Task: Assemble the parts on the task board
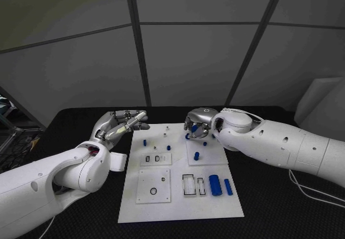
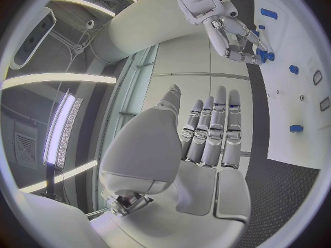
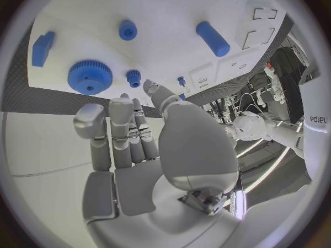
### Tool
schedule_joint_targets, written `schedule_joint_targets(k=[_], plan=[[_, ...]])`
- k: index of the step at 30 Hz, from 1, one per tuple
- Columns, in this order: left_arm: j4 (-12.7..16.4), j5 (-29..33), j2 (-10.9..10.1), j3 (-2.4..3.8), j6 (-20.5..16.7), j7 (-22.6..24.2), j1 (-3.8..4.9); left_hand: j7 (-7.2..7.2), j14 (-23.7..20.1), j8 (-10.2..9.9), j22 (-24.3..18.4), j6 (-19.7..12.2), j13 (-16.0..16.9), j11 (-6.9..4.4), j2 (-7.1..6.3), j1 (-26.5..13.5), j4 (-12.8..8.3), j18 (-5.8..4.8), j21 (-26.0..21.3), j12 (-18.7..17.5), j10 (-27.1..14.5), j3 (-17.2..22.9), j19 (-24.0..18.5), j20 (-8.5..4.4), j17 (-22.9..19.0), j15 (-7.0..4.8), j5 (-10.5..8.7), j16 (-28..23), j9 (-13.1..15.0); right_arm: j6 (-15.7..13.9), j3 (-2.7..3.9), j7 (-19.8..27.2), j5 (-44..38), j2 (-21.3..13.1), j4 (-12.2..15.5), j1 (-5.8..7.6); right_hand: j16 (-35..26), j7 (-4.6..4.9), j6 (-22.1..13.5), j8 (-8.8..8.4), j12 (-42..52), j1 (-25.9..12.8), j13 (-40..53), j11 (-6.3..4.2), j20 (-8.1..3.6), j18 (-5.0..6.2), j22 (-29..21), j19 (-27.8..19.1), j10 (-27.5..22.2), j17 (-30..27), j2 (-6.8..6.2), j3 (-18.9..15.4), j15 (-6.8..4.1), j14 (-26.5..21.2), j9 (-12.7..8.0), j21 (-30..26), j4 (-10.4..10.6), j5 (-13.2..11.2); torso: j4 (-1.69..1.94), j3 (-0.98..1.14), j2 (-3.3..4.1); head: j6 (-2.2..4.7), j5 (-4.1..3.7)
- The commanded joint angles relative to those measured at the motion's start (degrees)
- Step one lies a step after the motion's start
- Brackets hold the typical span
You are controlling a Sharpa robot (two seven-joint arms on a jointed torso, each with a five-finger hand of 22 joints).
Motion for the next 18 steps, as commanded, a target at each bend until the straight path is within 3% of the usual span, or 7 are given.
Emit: schedule_joint_targets(k=[1, 5, 18], plan=[[0.2, -0.5, 0.0, 0.05, 0.9, 0.2, 0.09, 0.28, -0.5, -0.4, -0.1, 0.0, -0.1, 0.19, 0.13, 0.0, 0.0, -1.05, 0.1, -0.4, -0.5, -0.4, 0.3, 0.10, 0.1, 0.11, -0.34, -0.2, -0.1, 2.5, 0.03, -0.7, -1.0, 0.1, -0.1, 0.15, 0.8, -0.17, -0.1, -0.10, 0.0, 0.7, 0.1, -0.11, 0.08, -1.15, 0.6, 0.4, 0.2, 0.6, 0.10, 0.1, -0.10, 1.2, 0.1, 0.6, 0.5, -0.2, 0.03, 0.00, 0.25, -0.01, -0.04], [0.1, -0.5, 0.0, 0.05, 0.9, 0.2, 0.09, 0.32, -0.5, -0.4, -0.1, 0.0, -0.1, 0.22, 0.15, 0.0, 0.0, -1.05, 0.1, -0.5, -0.5, -0.4, 0.3, 0.11, 0.1, 0.13, -0.34, -0.2, -0.1, 3.1, 0.03, -0.6, -1.0, 0.3, -0.3, 0.15, 2.1, -0.19, 0.0, -0.07, 0.0, 0.8, 0.1, -0.15, 0.08, -1.32, 1.7, 0.9, 0.5, 1.9, 0.23, 0.5, -0.12, 1.2, 0.1, 1.3, 0.7, -0.1, -0.08, 0.13, 0.45, -0.08, 0.06], [-0.2, -0.5, 0.1, 0.05, 1.0, 0.0, 0.09, 0.47, -0.5, -0.6, -0.1, -0.2, -0.1, 0.34, 0.26, -0.2, 0.0, -1.06, 0.1, -0.7, -0.8, -0.6, 0.3, 0.15, 0.2, 0.19, -0.33, -0.3, -0.1, 3.5, 0.01, -0.1, -0.7, 0.8, -1.0, 0.15, 6.7, -0.28, 1.0, 0.06, 0.2, 1.0, 0.1, -0.49, -0.06, -1.93, 5.6, 2.5, 2.9, 6.2, 1.10, 2.6, -0.32, 1.3, 0.2, 4.0, 1.8, -0.1, -0.09, 0.07, 0.81, -0.15, 0.20]])
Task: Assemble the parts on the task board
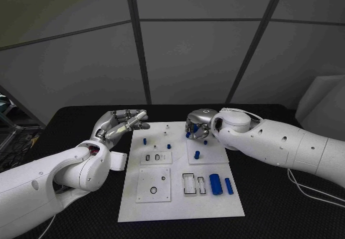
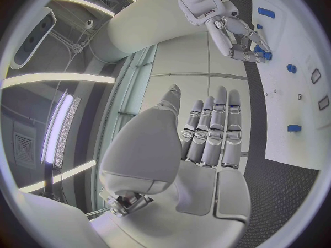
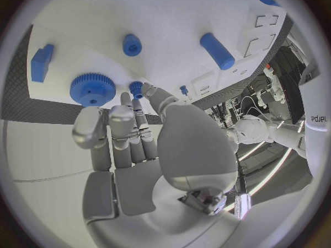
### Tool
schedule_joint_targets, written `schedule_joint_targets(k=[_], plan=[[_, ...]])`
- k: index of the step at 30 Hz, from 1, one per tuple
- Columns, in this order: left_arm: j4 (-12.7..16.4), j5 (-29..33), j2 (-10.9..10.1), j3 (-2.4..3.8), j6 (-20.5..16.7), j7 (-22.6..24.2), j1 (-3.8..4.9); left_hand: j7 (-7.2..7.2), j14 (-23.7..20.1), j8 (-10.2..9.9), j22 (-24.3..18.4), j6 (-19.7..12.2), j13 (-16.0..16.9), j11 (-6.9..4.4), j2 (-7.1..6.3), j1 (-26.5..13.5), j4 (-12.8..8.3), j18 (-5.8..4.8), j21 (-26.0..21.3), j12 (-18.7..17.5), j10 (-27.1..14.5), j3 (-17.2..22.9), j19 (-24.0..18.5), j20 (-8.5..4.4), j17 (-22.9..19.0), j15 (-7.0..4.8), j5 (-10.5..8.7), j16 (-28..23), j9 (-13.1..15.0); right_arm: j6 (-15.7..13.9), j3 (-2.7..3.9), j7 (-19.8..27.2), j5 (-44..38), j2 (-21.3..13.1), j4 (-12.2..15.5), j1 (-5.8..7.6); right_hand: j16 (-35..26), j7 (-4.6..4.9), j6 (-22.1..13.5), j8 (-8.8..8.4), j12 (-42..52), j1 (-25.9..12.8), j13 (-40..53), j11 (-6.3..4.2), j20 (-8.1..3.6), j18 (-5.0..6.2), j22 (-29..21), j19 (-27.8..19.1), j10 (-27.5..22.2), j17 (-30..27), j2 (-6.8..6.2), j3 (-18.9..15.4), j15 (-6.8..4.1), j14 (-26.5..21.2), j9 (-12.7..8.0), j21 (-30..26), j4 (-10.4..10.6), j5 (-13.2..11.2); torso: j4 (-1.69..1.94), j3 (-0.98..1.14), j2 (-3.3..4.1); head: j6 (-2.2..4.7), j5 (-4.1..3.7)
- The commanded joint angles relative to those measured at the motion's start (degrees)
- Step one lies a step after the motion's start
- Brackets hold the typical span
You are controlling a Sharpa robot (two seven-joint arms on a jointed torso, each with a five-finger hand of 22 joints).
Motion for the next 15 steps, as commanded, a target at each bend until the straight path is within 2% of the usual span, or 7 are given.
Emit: schedule_joint_targets(k=[1, 9, 15], plan=[[0.0, -0.5, 0.1, 0.04, 0.7, 0.1, 0.08, 0.44, -0.3, -0.2, -0.1, -0.1, -0.1, -0.03, 0.26, -0.1, 0.0, -1.05, 0.1, -0.2, -0.4, -0.3, 0.3, 0.15, 0.1, -0.01, -0.33, -0.3, -0.1, 0.7, 0.03, 0.3, -0.2, 0.2, -0.1, 0.14, 0.9, 0.12, 0.6, 0.08, 0.1, 0.4, 0.1, -0.01, 0.03, -1.08, 0.9, 0.7, 0.7, 0.9, 0.50, 0.8, -0.33, 1.3, 0.1, 0.6, 0.1, -0.2, -0.05, 0.01, 0.20, 0.01, 0.09], [-0.1, -0.5, 0.1, 0.04, 0.8, 0.1, 0.08, 0.48, -0.3, -0.3, -0.1, -0.2, -0.1, 0.00, 0.30, -0.2, 0.0, -1.05, 0.1, -0.3, -0.5, -0.4, 0.3, 0.16, 0.1, 0.02, -0.33, -0.3, -0.1, 0.7, 0.03, 0.2, -0.1, 0.4, -0.6, 0.14, 3.1, 0.15, 1.7, 0.23, 0.0, 1.4, 0.1, -0.15, -0.09, -1.34, 2.6, 1.3, 2.0, 2.7, 1.02, 3.4, -0.46, 1.2, 0.2, 1.8, 0.2, -2.4, -0.09, -0.03, 0.38, -0.14, 0.06], [0.0, -0.5, 0.1, 0.04, 0.9, 0.0, 0.08, 0.58, -0.3, -0.4, -0.1, -0.3, -0.1, 0.09, 0.42, -0.3, 0.0, -1.05, 0.0, -0.5, -0.7, -0.4, 0.3, 0.19, 0.2, 0.06, -0.32, -0.3, -0.1, 0.4, 0.02, 0.2, -0.1, 0.8, -0.9, 0.14, 3.7, 0.22, 1.9, 0.14, 0.0, 1.6, 0.1, -0.17, -0.08, -1.42, 3.2, 1.4, 2.4, 3.2, 0.86, 4.2, -0.43, 1.1, 0.2, 2.2, 0.2, -2.9, -0.08, -0.05, 0.50, -0.29, 0.13]])
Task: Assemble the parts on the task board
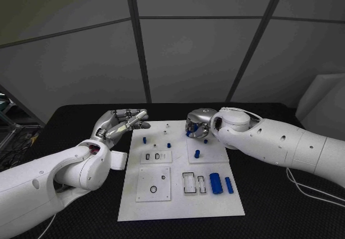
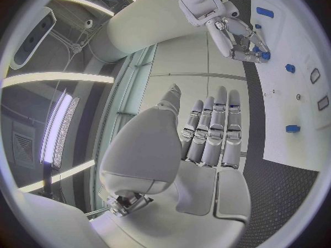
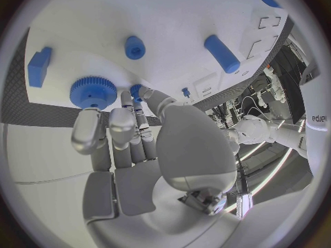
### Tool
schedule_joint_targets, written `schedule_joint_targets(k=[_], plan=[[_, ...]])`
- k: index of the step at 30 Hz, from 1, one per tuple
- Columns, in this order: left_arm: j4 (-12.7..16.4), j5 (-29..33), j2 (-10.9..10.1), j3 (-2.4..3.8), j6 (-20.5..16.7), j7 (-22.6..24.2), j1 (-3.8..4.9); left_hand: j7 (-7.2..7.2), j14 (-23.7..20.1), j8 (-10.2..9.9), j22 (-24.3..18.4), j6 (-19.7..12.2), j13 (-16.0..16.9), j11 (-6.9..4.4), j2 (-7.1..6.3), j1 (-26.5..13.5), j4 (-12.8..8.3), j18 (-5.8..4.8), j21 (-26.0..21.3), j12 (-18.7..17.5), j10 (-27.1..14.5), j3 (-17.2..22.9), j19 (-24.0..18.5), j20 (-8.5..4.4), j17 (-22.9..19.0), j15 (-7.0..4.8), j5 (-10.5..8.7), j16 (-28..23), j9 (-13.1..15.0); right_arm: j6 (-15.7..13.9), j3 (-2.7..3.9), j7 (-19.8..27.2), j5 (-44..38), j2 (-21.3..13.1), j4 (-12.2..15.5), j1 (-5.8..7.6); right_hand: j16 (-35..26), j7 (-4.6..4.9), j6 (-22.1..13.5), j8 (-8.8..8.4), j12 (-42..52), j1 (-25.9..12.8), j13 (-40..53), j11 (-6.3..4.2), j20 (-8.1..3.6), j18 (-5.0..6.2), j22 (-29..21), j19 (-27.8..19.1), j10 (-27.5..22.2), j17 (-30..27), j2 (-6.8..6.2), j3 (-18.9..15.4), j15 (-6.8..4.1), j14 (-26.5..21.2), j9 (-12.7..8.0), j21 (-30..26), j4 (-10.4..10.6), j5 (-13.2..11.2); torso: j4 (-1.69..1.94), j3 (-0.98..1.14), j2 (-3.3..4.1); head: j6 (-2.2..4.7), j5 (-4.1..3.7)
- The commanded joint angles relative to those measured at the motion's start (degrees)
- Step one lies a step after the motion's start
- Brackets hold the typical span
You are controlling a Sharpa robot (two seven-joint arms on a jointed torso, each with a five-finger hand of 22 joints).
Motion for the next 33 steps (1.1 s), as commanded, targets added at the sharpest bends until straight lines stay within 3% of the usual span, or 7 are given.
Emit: schedule_joint_targets(k=[1, 11, 17, 21, 26, 33], plan=[[0.1, -0.4, 0.1, 0.04, 0.8, 0.0, 0.08, 0.39, -0.3, -0.4, -0.1, -0.1, -0.1, -0.05, 0.42, -0.3, 0.1, -1.05, 0.0, -0.3, -0.3, -0.4, 0.3, 0.19, 0.1, 0.06, -0.32, -0.3, -0.1, 0.1, 0.02, 0.1, -0.1, 0.2, -0.2, 0.12, 0.5, 0.18, 0.4, 0.14, 0.0, 0.5, 0.1, -0.06, 0.04, -0.54, 0.3, 0.5, 0.5, 0.3, -0.23, 0.4, -0.43, 1.1, 0.1, 0.5, 0.1, -0.3, -0.01, -0.01, 0.14, -0.12, 0.06], [-0.2, -0.4, 0.1, 0.04, 0.9, -0.1, 0.09, 0.45, -0.3, -0.5, -0.1, -0.3, -0.1, 0.02, 0.48, -0.3, 0.0, -1.05, 0.0, -0.4, -0.6, -0.4, 0.3, 0.22, 0.2, 0.10, -0.32, -0.3, -0.1, -2.0, 0.02, 0.3, 0.1, 0.4, -0.1, 0.12, 2.3, 0.09, 1.8, 0.55, 0.2, 0.7, 0.3, -0.31, -0.04, -0.84, 2.2, 1.4, 1.9, 2.0, -0.44, 1.8, -0.59, 1.2, 0.3, 1.7, 0.2, -0.1, -0.12, -0.06, 0.19, -0.17, 0.16], [-0.5, -0.4, -0.1, 0.04, 1.0, -0.3, 0.10, 0.58, -0.4, -0.7, -0.1, -0.5, -0.1, 0.12, 0.53, -0.3, 0.0, -1.06, 0.0, -0.6, -0.9, -0.6, 0.3, 0.27, 0.2, 0.17, -0.32, -0.4, -0.1, -6.2, 0.03, -0.2, 0.5, -0.7, 1.8, 0.13, 3.0, -0.05, 3.0, 0.88, 0.3, 1.1, 0.6, -0.55, -0.20, -0.93, 2.8, 1.6, 3.1, 2.4, -0.49, 2.7, -0.78, 1.1, 0.5, 2.1, -0.1, 0.2, -0.22, -0.05, 0.31, 0.20, 0.18], [-0.7, -0.4, -0.1, 0.04, 0.9, -0.4, 0.11, 0.62, -0.5, -0.8, -0.2, -0.5, -0.1, 0.17, 0.54, -0.4, 0.0, -1.08, -0.1, -0.7, -1.0, -0.6, 0.2, 0.30, 0.3, 0.22, -0.32, -0.4, -0.1, -11.0, 0.04, -0.4, 1.1, -0.8, 2.3, 0.27, 2.7, -0.10, 3.4, 0.99, 0.3, 1.1, 0.6, -0.65, -0.25, -0.86, 2.6, 1.3, 3.5, 1.8, -0.56, 3.0, -0.83, 0.9, 0.6, 2.0, -0.1, 0.3, -0.13, -0.20, 0.26, 0.43, 0.06], [-0.9, -0.4, -0.1, 0.04, 0.9, -0.5, 0.12, 0.64, -0.6, -0.8, -0.2, -0.5, -0.1, 0.19, 0.54, -0.4, -0.1, -1.08, -0.1, -0.8, -1.0, -0.7, 0.2, 0.31, 0.3, 0.25, -0.32, -0.5, -0.1, -15.8, 0.05, -0.1, 1.9, 0.4, 1.2, 0.41, 2.8, -0.04, 3.4, 0.93, 0.1, 1.1, 0.6, -0.59, -0.27, -0.87, 2.6, 1.3, 3.3, 1.8, -0.64, 3.1, -0.82, 0.9, 0.6, 2.0, -0.1, 0.2, 0.00, -0.09, 0.41, 0.66, 0.21], [-1.0, -0.4, 0.0, 0.04, 1.0, -0.6, 0.12, 0.64, -0.6, -0.8, -0.2, -0.5, -0.1, 0.19, 0.54, -0.4, -0.1, -1.08, -0.1, -0.8, -1.0, -0.7, 0.2, 0.32, 0.3, 0.25, -0.32, -0.5, -0.1, -17.7, 0.05, 0.3, 2.3, 3.7, -2.3, 0.48, 2.8, -0.03, 3.4, 0.91, 0.1, 1.1, 0.6, -0.58, -0.27, -0.87, 2.6, 1.3, 3.3, 1.9, -0.65, 3.2, -0.82, 0.9, 0.6, 2.1, -0.1, 0.2, -0.18, -0.08, 0.48, 0.92, 0.49]])
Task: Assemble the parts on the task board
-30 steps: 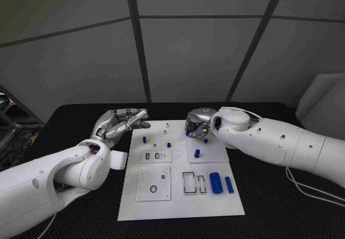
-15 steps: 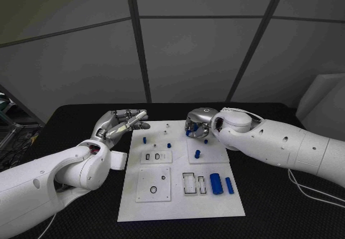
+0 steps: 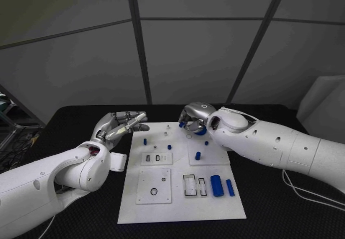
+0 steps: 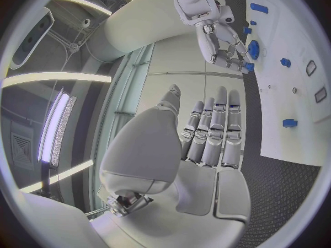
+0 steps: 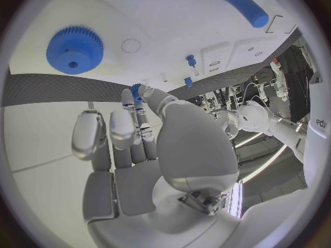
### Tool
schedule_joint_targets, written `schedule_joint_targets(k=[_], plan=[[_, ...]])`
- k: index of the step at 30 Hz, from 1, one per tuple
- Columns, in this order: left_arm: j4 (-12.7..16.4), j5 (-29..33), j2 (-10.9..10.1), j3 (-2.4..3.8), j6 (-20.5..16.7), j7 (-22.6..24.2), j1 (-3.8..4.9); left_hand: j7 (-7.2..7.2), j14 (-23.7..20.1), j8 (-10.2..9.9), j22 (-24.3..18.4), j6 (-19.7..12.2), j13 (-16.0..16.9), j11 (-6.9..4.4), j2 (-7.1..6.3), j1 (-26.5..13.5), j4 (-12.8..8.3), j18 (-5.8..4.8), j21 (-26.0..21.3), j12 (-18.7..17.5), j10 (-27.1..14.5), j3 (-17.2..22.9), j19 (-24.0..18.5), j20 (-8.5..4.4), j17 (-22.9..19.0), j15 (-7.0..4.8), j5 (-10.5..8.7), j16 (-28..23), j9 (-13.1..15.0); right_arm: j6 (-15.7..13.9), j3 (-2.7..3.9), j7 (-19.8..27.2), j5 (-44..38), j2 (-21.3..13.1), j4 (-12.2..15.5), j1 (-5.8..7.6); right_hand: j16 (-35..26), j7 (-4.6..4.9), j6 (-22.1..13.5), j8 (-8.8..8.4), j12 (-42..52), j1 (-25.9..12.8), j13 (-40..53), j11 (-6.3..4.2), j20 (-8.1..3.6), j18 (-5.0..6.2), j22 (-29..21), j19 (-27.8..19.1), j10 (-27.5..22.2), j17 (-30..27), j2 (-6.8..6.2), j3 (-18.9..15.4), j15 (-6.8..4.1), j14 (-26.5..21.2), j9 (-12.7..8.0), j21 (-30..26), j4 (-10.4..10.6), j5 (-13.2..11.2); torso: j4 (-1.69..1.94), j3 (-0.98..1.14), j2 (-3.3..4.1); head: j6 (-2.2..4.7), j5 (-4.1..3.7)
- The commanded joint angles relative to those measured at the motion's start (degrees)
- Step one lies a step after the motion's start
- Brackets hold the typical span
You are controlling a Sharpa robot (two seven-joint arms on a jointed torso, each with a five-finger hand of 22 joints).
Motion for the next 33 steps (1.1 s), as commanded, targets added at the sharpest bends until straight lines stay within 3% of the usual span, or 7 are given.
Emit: schedule_joint_targets(k=[1, 4, 11, 15, 33], plan=[[0.0, -0.4, 0.1, 0.05, 0.8, 0.0, 0.10, 0.23, -0.4, -0.3, -0.1, -0.1, -0.1, 0.08, 0.31, -0.2, 0.0, -1.09, -0.1, -0.3, -0.3, -0.4, 0.2, 0.32, 0.1, 0.04, -0.32, -0.2, -0.1, -4.0, 0.02, 0.5, 0.8, 1.6, -1.6, 0.18, -0.1, -0.03, 0.3, 0.30, 0.1, 0.5, 0.0, 0.03, -0.08, -0.89, 0.0, -0.1, 0.2, 0.0, -0.03, 0.3, -0.40, 0.9, 0.0, 0.3, -0.1, 0.0, -0.02, 0.00, 0.07, 0.08, 0.09], [-0.1, -0.4, 0.2, 0.05, 0.8, 0.0, 0.11, 0.24, -0.4, -0.3, -0.1, -0.1, -0.1, 0.09, 0.31, -0.2, 0.0, -1.09, -0.1, -0.3, -0.3, -0.4, 0.2, 0.33, 0.1, 0.05, -0.32, -0.3, -0.1, -4.1, 0.02, 0.6, 0.8, 2.8, -2.8, 0.19, 0.0, 0.04, 0.4, 0.26, 0.0, 0.4, 0.0, 0.09, -0.08, -0.89, 0.0, -0.2, 0.2, 0.1, -0.09, 0.3, -0.37, 0.9, 0.0, 0.3, 0.0, 0.0, 0.13, -0.02, 0.09, 0.09, 0.06], [-0.2, -0.4, 0.3, 0.05, 0.8, 0.0, 0.11, 0.24, -0.4, -0.4, -0.1, -0.1, -0.1, 0.10, 0.32, -0.2, 0.0, -1.10, -0.1, -0.3, -0.4, -0.4, 0.2, 0.33, 0.1, 0.06, -0.32, -0.3, -0.1, -3.2, 0.00, 0.9, 0.9, 5.9, -6.0, 0.20, 0.2, 0.13, 0.3, 0.16, -0.1, 0.2, 0.0, 0.16, -0.05, -0.91, 0.1, -0.1, 0.1, 0.3, -0.30, 0.3, -0.30, 0.9, 0.0, 0.3, 0.1, -0.2, -0.05, -0.04, 0.18, 0.24, 0.40], [-0.3, -0.4, 0.4, 0.05, 0.8, 0.0, 0.13, 0.25, -0.4, -0.4, -0.1, -0.1, -0.1, 0.11, 0.33, -0.2, 0.0, -1.10, -0.1, -0.3, -0.4, -0.4, 0.2, 0.34, 0.1, 0.07, -0.32, -0.3, -0.1, -2.0, 0.00, 1.4, 0.9, 7.6, -7.9, 0.20, 0.2, 0.17, 0.3, 0.07, -0.1, 0.0, -0.1, 0.21, -0.02, -0.90, 0.1, -0.2, 0.0, 0.2, -0.40, 0.3, -0.27, 0.8, 0.0, 0.3, 0.2, -0.3, 0.04, -0.03, 0.22, 0.20, 0.40], [-0.2, -0.4, 0.4, 0.05, 0.9, 0.0, 0.16, 0.25, -0.4, -0.4, -0.1, -0.1, -0.1, 0.11, 0.33, -0.2, 0.0, -1.10, -0.1, -0.3, -0.4, -0.4, 0.2, 0.34, 0.1, 0.07, -0.32, -0.3, -0.1, 0.3, -0.02, 2.5, 0.9, 10.7, -11.1, 0.18, 0.4, 0.23, 0.1, -0.05, -0.2, -0.1, -0.1, 0.26, 0.01, -0.90, 0.1, -0.2, -0.1, 0.4, -0.48, 0.4, -0.22, 0.8, -0.1, 0.3, 0.3, -0.3, -0.08, -0.05, 0.40, -0.01, 0.92]])
